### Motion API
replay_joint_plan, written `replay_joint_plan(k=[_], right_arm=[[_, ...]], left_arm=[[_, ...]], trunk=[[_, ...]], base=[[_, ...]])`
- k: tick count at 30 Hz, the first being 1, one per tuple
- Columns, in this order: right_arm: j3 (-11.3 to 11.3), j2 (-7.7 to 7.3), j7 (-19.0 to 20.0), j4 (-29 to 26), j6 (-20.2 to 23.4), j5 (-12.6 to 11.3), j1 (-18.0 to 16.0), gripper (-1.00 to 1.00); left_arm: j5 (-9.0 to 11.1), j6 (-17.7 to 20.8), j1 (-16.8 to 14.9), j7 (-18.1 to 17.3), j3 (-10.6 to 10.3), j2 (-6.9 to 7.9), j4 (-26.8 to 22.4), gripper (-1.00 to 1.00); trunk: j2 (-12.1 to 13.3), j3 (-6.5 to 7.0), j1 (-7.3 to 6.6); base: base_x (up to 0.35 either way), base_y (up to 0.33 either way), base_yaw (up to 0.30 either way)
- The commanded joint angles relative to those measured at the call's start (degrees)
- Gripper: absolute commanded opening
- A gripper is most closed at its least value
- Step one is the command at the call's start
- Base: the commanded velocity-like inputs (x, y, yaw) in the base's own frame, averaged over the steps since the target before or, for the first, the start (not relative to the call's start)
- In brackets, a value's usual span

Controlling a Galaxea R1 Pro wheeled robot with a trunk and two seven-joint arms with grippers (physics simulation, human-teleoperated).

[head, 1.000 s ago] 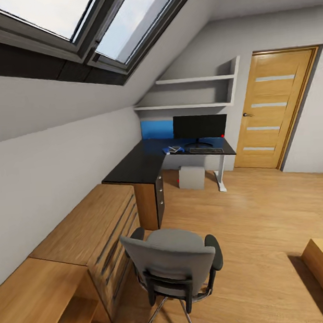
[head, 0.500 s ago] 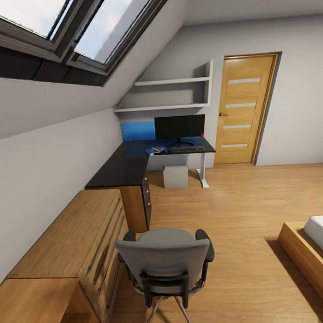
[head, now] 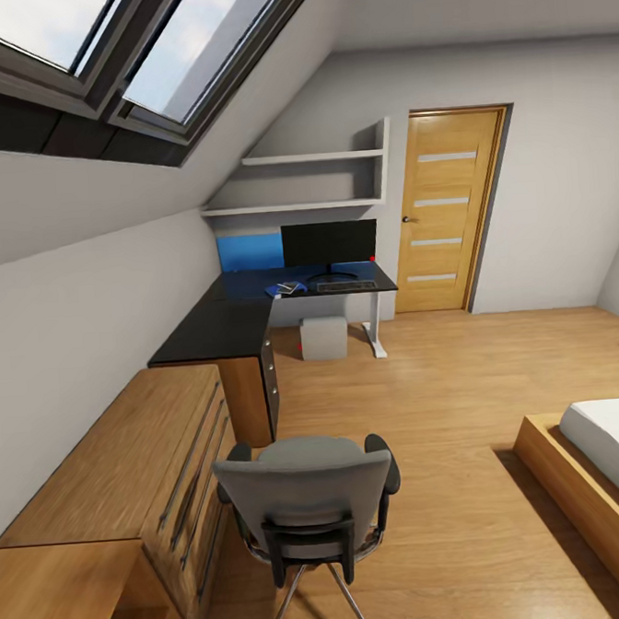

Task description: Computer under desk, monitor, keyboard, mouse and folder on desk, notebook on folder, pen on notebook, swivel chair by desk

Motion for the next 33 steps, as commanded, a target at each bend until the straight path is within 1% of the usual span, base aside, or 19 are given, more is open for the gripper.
replay_joint_plan(k=[1, 11, 25, 33], right_arm=[[0.48, 0.00, -0.30, 0.05, -0.10, -0.30, -0.05, 1.00], [0.52, -0.18, -0.29, 0.62, -0.10, -0.25, -0.04, 1.00], [0.60, -0.21, -0.29, 0.69, -0.10, -0.22, -0.05, 1.00], [0.62, -0.21, -0.29, 0.69, -0.10, -0.22, -0.05, 1.00]], left_arm=[[0.19, -0.13, -0.03, 0.57, -0.45, 0.04, -0.23, 1.00], [0.64, -0.11, -0.03, 0.98, -0.35, 0.05, -0.69, 1.00], [0.70, -0.11, -0.03, 0.87, -0.44, -0.22, -0.92, 1.00], [0.70, -0.11, -0.03, 0.90, -0.44, -0.01, -0.92, 1.00]], trunk=[[-0.51, -0.30, 0.25], [-4.53, -2.09, 2.44], [-10.14, -4.60, 5.52], [-13.35, -6.04, 7.28]], base=[[-0.001, 0.001, -0.003], [0.000, 0.000, 0.000], [0.000, 0.000, 0.000], [-0.057, 0.117, 0.000]])
